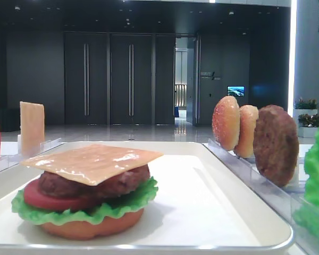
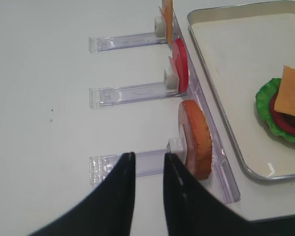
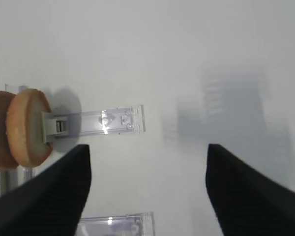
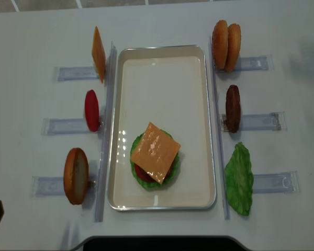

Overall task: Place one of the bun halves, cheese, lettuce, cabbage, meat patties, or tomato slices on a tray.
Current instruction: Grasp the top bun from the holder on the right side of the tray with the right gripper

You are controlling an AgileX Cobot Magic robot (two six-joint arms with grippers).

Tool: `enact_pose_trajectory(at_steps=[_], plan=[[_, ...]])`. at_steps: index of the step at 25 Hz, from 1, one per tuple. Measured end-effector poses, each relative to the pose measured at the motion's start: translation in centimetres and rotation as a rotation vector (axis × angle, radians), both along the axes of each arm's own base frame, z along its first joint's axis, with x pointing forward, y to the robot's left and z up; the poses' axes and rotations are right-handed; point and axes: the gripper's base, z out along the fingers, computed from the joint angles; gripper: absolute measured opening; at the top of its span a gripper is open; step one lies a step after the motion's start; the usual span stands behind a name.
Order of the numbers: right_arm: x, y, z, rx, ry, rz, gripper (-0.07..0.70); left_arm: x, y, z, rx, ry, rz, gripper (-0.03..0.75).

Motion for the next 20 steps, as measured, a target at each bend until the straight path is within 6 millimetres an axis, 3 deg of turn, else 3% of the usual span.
enact_pose_trajectory(at_steps=[12,16,20], plan=[[-0.1,9.8,-0.2,0.067,-0.032,0.114,0.472,0.0,0.0,0.0,0.0,0.0,0.0,0.15],[0.9,12.4,-2.5,0.069,0.013,0.154,0.472,0.0,0.0,0.0,0.0,0.0,0.0,0.15],[1.7,13.7,-4.4,0.074,0.034,0.156,0.472,0.0,0.0,0.0,0.0,0.0,0.0,0.15]])
